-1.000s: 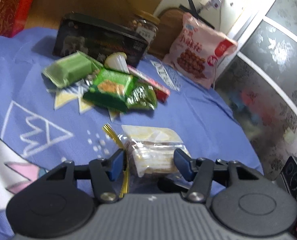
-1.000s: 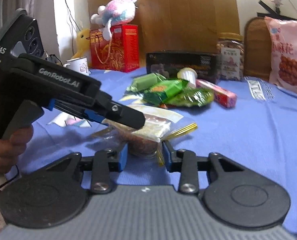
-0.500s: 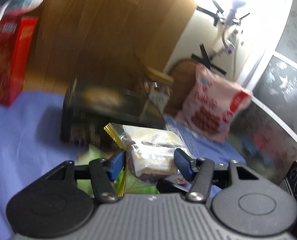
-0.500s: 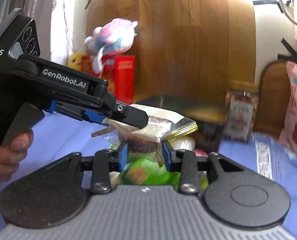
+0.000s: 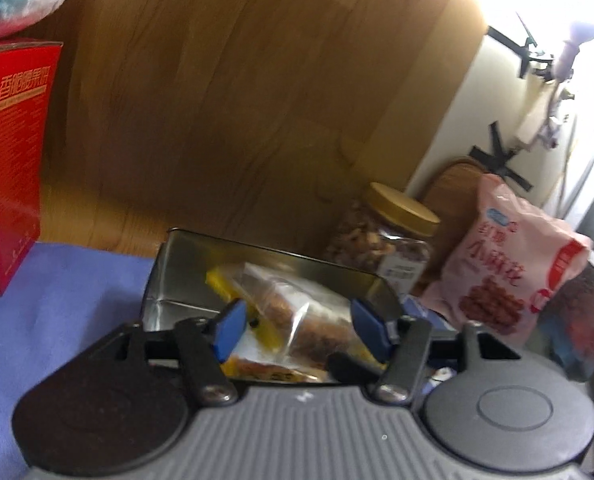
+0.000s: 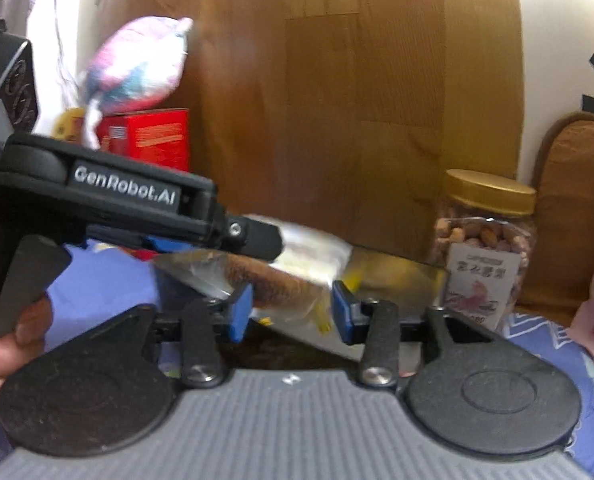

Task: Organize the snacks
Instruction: 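Lower the cake bag into the black tin and open the left gripper, then grasp the green cracker packet with the left gripper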

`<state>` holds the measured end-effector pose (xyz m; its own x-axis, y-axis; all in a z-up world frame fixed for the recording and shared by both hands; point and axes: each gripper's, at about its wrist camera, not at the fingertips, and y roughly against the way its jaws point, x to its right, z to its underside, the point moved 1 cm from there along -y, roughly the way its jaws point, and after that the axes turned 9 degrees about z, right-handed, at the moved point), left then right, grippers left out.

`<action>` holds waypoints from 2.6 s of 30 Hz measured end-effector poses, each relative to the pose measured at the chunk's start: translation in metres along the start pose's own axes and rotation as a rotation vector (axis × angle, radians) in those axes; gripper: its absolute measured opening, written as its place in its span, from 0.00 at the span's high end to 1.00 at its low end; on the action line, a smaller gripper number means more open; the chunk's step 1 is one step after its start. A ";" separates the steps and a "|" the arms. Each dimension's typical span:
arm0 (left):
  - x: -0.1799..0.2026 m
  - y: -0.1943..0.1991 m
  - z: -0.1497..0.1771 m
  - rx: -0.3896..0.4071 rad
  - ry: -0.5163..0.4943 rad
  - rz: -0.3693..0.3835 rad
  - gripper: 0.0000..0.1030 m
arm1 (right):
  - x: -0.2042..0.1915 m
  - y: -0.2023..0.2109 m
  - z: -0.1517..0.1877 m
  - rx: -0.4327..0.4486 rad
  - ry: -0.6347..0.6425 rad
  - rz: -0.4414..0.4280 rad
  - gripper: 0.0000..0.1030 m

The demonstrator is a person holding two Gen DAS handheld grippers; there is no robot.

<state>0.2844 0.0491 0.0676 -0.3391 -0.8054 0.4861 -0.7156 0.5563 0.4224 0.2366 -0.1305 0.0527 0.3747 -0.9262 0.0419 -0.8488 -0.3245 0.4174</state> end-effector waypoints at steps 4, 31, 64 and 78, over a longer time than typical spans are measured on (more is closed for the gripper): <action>0.003 0.015 0.004 0.035 -0.031 0.008 0.39 | 0.013 0.016 0.000 0.032 -0.057 0.003 0.53; 0.003 0.095 0.134 -0.135 0.015 -0.105 0.32 | 0.020 0.056 0.086 -0.268 -0.253 -0.171 0.67; 0.020 0.193 0.196 -0.141 0.191 0.075 0.29 | -0.081 0.196 0.138 -0.169 -0.070 -0.338 0.53; 0.031 0.203 0.214 -0.209 0.208 0.141 0.48 | -0.090 0.206 0.149 -0.151 0.002 -0.345 0.51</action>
<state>-0.0020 0.0929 0.0050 -0.2784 -0.6702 0.6880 -0.5223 0.7068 0.4772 -0.0272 -0.1430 -0.0009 0.6300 -0.7668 -0.1232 -0.6078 -0.5855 0.5364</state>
